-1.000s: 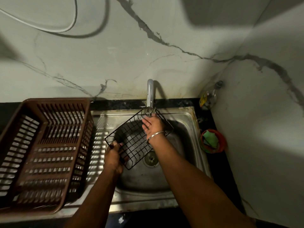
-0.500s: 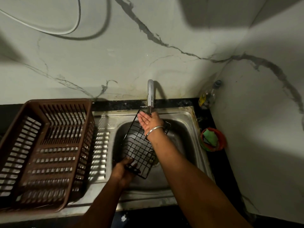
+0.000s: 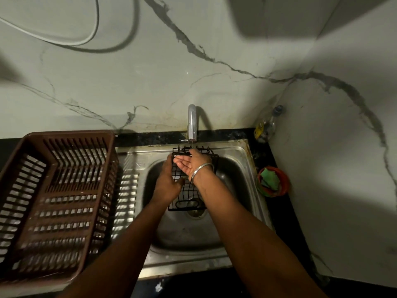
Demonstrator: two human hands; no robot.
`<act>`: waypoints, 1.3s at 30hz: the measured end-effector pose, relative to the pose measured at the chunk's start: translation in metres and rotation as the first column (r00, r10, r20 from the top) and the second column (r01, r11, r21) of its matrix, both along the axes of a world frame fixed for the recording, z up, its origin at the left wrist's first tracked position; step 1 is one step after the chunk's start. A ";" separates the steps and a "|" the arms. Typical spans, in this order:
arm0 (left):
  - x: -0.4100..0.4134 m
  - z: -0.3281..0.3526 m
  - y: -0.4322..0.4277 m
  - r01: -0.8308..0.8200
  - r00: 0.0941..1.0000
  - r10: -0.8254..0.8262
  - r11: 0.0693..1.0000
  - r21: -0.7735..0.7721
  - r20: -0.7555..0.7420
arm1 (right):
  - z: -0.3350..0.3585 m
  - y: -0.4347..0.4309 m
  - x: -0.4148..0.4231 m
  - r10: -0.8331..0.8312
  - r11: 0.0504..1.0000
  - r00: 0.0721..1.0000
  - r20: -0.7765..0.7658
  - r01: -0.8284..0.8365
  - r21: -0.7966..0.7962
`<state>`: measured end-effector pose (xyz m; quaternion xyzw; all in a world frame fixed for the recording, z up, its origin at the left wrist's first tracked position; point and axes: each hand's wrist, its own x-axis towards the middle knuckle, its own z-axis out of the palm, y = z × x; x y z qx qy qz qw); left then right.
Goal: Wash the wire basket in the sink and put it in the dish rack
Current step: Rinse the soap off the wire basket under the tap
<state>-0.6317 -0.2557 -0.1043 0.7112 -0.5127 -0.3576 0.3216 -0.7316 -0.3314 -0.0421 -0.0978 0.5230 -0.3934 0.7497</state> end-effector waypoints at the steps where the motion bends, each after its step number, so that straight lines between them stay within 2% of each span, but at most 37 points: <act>1: 0.001 0.005 -0.008 0.007 0.999 -0.006 1.000 -0.011 0.051 | 0.002 -0.001 0.002 0.026 1.000 1.000 -0.004 -0.026 0.006; 4: 0.009 0.015 -0.021 -0.027 0.962 0.039 0.998 -0.050 0.272 | 0.006 -0.005 0.007 0.122 0.993 0.992 -0.028 -0.122 0.003; 6: 0.012 0.016 -0.022 -0.034 0.940 0.049 0.998 -0.050 0.339 | 0.009 -0.010 0.003 0.183 0.983 0.982 -0.056 -0.184 -0.017; 8: 0.011 0.017 -0.020 -0.067 0.923 0.080 0.997 -0.046 0.377 | 0.007 -0.015 -0.005 0.173 0.984 0.980 -0.101 -0.175 -0.014; 11: 0.007 0.016 -0.014 -0.120 0.918 0.132 0.991 -0.056 0.374 | 0.000 -0.017 -0.008 0.032 0.999 0.994 -0.100 -0.033 0.000; 14: 0.004 0.011 -0.008 -0.151 0.932 0.161 0.987 -0.056 0.324 | -0.009 -0.016 -0.008 0.041 0.999 0.997 -0.062 -0.042 -0.004; 17: 0.000 0.012 -0.003 -0.144 0.931 0.145 0.989 -0.027 0.334 | -0.010 -0.021 -0.012 -0.029 0.997 0.999 -0.021 0.031 0.072; 22: -0.005 0.012 0.006 -0.222 0.950 0.231 0.973 -0.065 0.212 | -0.003 -0.018 -0.010 0.031 0.996 0.999 0.014 -0.032 0.086; 24: 0.002 0.013 0.003 -0.264 0.934 0.255 0.965 0.001 0.251 | -0.003 -0.014 -0.007 0.073 0.992 0.997 -0.012 -0.072 0.105; 27: 0.015 0.020 -0.011 -0.224 0.875 0.143 0.966 0.125 0.463 | -0.008 -0.009 -0.003 0.167 0.981 0.984 -0.066 -0.159 0.114; 30: 0.014 0.029 -0.025 -0.065 0.839 -0.040 0.983 0.172 0.542 | -0.013 -0.007 -0.001 0.214 0.973 0.973 -0.091 -0.203 0.114; 33: 0.009 0.035 -0.033 0.046 0.741 -0.207 0.965 0.260 0.639 | -0.010 -0.013 -0.005 0.198 0.974 0.980 -0.021 -0.194 0.120; 36: 0.012 0.037 -0.028 -0.005 0.754 -0.155 0.971 0.240 0.639 | -0.005 -0.019 -0.011 0.218 0.965 0.972 0.084 -0.228 0.132; 39: 0.017 0.029 -0.019 -0.047 0.811 -0.084 0.977 0.208 0.579 | -0.003 -0.020 -0.019 0.132 0.968 0.977 0.167 -0.163 0.191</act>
